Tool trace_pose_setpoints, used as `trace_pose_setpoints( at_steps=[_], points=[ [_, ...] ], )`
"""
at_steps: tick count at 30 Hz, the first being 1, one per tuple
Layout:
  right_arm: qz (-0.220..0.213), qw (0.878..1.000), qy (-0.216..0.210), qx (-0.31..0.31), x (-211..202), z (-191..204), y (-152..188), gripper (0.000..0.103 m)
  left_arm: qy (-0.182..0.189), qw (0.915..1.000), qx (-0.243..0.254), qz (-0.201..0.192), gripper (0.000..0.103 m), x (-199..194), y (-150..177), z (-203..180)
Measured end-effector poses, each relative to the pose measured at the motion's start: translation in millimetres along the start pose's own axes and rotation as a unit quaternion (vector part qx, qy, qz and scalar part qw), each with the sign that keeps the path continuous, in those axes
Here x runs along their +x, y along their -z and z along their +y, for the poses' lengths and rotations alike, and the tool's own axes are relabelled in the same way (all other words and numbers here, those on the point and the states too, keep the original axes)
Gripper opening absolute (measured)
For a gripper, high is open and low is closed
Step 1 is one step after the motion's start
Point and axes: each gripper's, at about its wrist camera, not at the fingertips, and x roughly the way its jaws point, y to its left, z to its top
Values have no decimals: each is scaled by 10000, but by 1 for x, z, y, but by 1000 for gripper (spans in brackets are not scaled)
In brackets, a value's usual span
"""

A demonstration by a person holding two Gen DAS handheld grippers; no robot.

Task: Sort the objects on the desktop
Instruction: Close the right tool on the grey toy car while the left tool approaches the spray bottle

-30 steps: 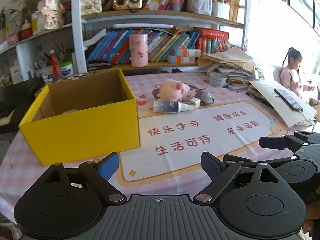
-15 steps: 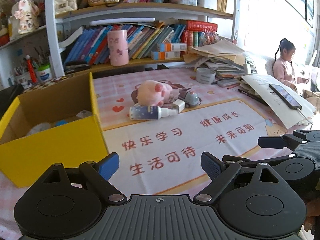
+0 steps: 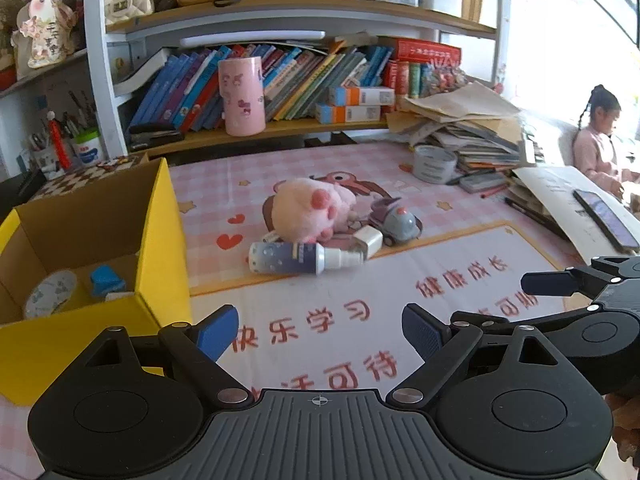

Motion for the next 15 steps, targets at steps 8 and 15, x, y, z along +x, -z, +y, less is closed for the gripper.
trace_pose_setpoints(
  at_steps=[8, 15],
  points=[
    [-35, 9992, -363, -151, 30, -18, -28, 74, -372, 9991, -174, 69, 91, 21, -15, -6],
    [-45, 9977, -614, -277, 56, -31, -49, 74, -609, 9972, -373, 225, 91, 44, -27, -8]
  ],
)
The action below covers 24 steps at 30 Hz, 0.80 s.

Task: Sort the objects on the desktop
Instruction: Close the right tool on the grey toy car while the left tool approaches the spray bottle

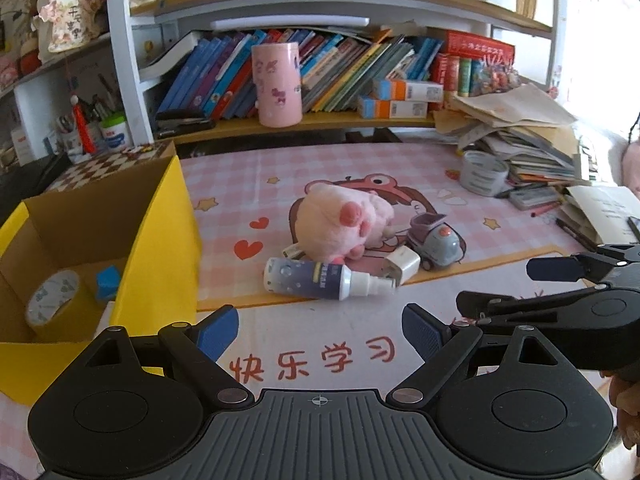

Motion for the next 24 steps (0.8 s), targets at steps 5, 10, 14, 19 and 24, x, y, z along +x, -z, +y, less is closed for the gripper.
trace_pose_setpoints(
  at_steps=[5, 10, 14, 19, 24],
  points=[
    [14, 10000, -33, -25, 24, -14, -12, 73, -109, 9999, 29, 87, 91, 10, -6, -6],
    [110, 9996, -60, -238, 57, -23, -22, 64, -266, 9995, -61, 179, 91, 17, -9, -5],
    [267, 9985, -98, -458, 81, -27, -28, 54, -338, 9991, -71, 228, 91, 21, -11, -4],
    [317, 9962, -176, -792, 100, -25, -32, 54, -429, 9986, 79, 293, 91, 33, -18, -8],
    [290, 9960, -338, -771, 116, -27, -37, 48, -275, 9978, -444, 419, 91, 54, -28, -4]
  ],
)
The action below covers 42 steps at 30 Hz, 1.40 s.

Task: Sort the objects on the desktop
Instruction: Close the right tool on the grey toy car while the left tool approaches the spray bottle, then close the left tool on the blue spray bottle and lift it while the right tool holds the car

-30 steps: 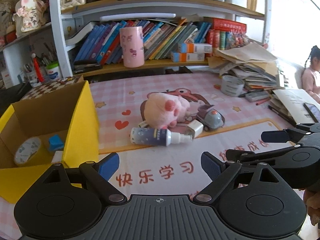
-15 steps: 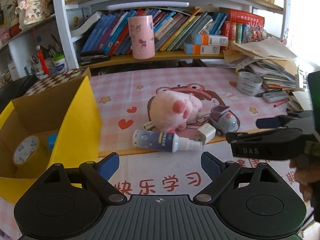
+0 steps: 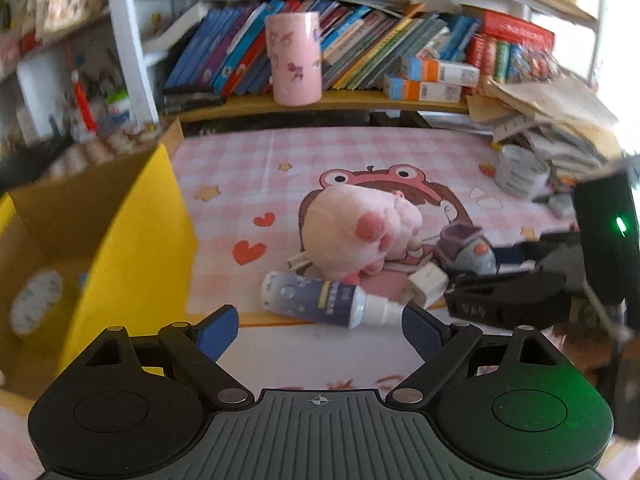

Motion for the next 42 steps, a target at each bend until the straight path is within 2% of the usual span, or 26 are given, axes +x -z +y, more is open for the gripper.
trace_pose_setpoints(
  at_steps=[2, 9, 13, 16, 21, 22, 23, 25, 29, 34, 38, 42],
  points=[
    [-34, 9999, -121, 84, 2, -2, -1, 40, 13, 9996, -271, 82, 91, 9, -3, 3],
    [-6, 9994, -121, 320, -10, -6, 10, 40, -200, 9921, -1182, 355, 90, 42, -11, 13],
    [-18, 9997, -113, 196, -22, -3, 23, 40, -387, 9879, -1396, 547, 89, 60, -13, 16],
    [-21, 9998, -115, 142, -28, -1, 30, 40, -352, 9861, -1515, 583, 89, 68, -13, 19],
    [31, 9997, -148, 217, -35, 1, 36, 40, -207, 9911, -1161, 617, 74, 72, -9, 13],
    [45, 9996, -158, 226, -36, 1, 37, 40, -178, 9917, -1113, 613, 68, 71, -7, 13],
    [59, 9996, -169, 229, -38, 1, 37, 40, -209, 9930, -1004, 594, 54, 69, -6, 11],
    [72, 9995, -183, 227, -40, 1, 39, 40, -258, 9951, -746, 601, 45, 65, -4, 9],
    [76, 9995, -198, 240, -42, 1, 41, 40, -149, 9961, -526, 694, 34, 55, 3, 15],
    [90, 9995, -191, 247, -41, 1, 41, 40, -141, 9972, -153, 724, 33, 43, 14, 16],
    [76, 9996, -173, 225, -39, 2, 39, 40, -287, 9974, -66, 661, 42, 47, 10, 14],
    [88, 9996, -143, 208, -35, 3, 35, 40, -383, 9978, 18, 547, 45, 57, 0, 14]
  ],
)
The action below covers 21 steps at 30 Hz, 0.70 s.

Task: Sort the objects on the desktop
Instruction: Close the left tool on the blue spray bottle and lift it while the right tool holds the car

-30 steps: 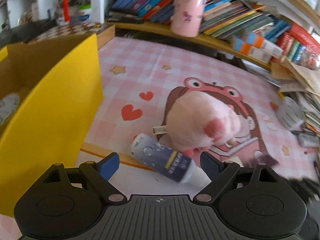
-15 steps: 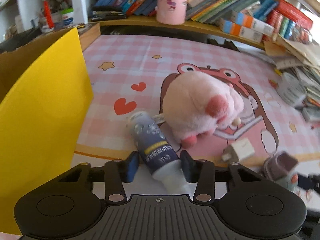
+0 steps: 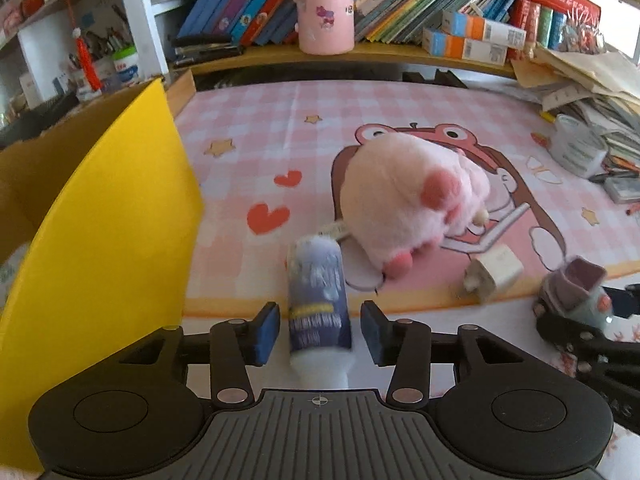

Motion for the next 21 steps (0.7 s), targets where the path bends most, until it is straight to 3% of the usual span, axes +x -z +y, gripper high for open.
trace_pose_setpoints(
  at_steps=[3, 5, 13, 21],
  points=[
    [26, 10000, -16, 41, 3, -1, -3, 41, 27, 10000, 7, 94, 43, 7, -2, 2],
    [59, 9999, -42, 110, 4, -2, -5, 41, 157, 9998, -68, 114, 32, 6, -1, 4],
    [113, 9998, -124, 69, 3, -3, -6, 39, 448, 9983, -374, 82, 31, -3, 7, 10],
    [-79, 9998, -139, 154, -13, -1, -8, 39, 730, 9956, -503, -289, 31, -42, 6, 6]
  ],
)
